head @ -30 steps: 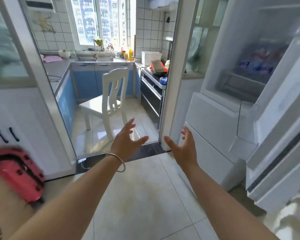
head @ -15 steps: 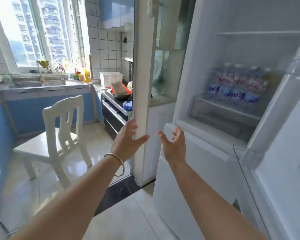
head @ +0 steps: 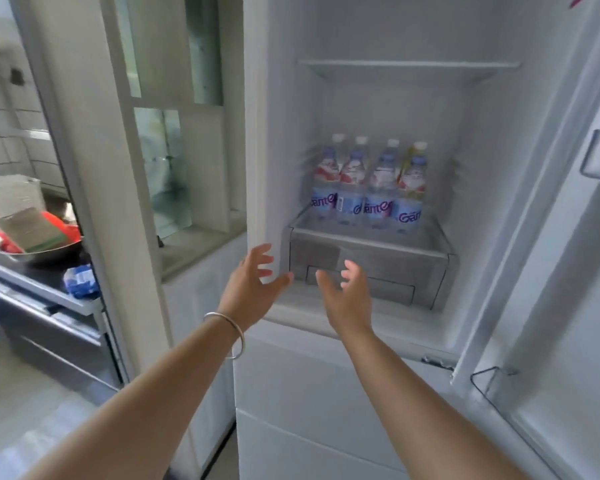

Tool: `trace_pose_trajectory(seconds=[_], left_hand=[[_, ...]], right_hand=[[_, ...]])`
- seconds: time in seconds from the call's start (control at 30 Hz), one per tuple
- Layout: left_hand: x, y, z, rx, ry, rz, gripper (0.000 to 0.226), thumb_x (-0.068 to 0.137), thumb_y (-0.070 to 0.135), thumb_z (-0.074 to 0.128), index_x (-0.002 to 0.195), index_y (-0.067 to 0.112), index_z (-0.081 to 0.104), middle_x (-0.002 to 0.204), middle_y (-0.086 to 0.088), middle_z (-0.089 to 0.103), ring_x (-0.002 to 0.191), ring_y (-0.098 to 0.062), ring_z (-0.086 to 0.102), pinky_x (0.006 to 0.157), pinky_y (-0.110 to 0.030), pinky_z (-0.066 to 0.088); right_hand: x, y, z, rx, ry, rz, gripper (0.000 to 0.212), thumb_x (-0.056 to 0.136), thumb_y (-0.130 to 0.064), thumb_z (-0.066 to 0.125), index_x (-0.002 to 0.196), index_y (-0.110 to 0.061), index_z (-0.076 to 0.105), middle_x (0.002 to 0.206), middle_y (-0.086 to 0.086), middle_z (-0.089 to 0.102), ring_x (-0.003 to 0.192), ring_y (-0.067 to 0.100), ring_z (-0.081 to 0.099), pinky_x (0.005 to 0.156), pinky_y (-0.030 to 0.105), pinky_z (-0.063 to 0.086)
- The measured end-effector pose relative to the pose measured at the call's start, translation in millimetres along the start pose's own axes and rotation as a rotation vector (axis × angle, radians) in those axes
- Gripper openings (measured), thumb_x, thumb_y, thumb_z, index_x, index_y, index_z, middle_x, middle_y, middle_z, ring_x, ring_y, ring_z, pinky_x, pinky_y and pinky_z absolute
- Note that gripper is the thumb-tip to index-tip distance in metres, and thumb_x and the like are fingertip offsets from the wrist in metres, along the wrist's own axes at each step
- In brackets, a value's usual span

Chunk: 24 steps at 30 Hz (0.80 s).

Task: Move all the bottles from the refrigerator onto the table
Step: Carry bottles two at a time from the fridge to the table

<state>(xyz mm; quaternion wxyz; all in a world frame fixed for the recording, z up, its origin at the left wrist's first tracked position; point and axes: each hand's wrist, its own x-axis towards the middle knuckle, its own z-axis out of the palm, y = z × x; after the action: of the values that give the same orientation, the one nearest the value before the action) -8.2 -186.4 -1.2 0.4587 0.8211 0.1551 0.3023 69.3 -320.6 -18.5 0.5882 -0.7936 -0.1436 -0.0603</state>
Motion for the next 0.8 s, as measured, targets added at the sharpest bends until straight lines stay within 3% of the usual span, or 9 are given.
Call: trace_pose_trajectory(seconds=[0.17,0.37,0.47,0.57,0.63,0.8], left_hand=[[78,-10,49,-0.075,-0.129,0.038,0.06,0.08,0.029,0.07,0.132,0.022,0.042,0.117,0.002,0.055,0.105,-0.02,0.06,0.079,-0.033,0.049],[158,6,118,-0.143,-0.2,0.081,0.061,0.081,0.028,0.069,0.135,0.023,0.04,0.116,0.005,0.053,0.101,-0.013,0.058,0.08,-0.024,0.045],[196,24,155,-0.246,-0.24,0.059,0.06,0.083,0.023,0.068,0.135,0.019,0.039,0.119,0.001,0.052,0.1,-0.013,0.055,0.072,-0.018,0.043],[230,42,188,-0.284,-0.257,0.106,0.05,0.083,0.019,0.068,0.127,0.019,0.045,0.114,0.002,0.054,0.101,-0.015,0.055,0.08,-0.023,0.042],[252,51,206,-0.305,-0.246,0.169,0.044,0.082,0.017,0.068,0.12,0.02,0.048,0.113,0.003,0.055,0.107,-0.017,0.055,0.086,-0.024,0.042],[293,70,240,-0.308,-0.054,0.345,0.055,0.081,0.019,0.068,0.131,0.013,0.044,0.13,-0.001,0.049,0.117,-0.011,0.046,0.097,-0.017,0.034]], right_hand=[[66,15,0,-0.039,0.125,0.02,0.065,0.084,-0.043,0.061,0.137,-0.017,0.036,0.133,0.003,0.046,0.122,0.021,0.047,0.1,0.04,0.04],[169,35,-19,-0.03,0.267,0.032,0.067,0.084,-0.04,0.063,0.139,-0.013,0.036,0.138,0.007,0.045,0.125,0.024,0.046,0.102,0.035,0.038],[220,43,-28,0.003,0.341,-0.015,0.058,0.083,-0.035,0.065,0.131,-0.01,0.043,0.128,0.01,0.053,0.119,0.026,0.051,0.099,0.038,0.041],[263,42,-40,0.033,0.435,-0.047,0.054,0.08,-0.029,0.068,0.124,-0.006,0.048,0.121,0.013,0.056,0.114,0.028,0.053,0.097,0.037,0.042],[286,39,-48,0.024,0.515,-0.087,0.054,0.078,-0.025,0.07,0.123,-0.004,0.05,0.12,0.016,0.055,0.114,0.029,0.05,0.098,0.037,0.04],[327,38,-64,-0.083,0.661,-0.153,0.068,0.074,-0.027,0.076,0.128,0.0,0.046,0.125,0.022,0.049,0.12,0.035,0.043,0.093,0.026,0.027]])
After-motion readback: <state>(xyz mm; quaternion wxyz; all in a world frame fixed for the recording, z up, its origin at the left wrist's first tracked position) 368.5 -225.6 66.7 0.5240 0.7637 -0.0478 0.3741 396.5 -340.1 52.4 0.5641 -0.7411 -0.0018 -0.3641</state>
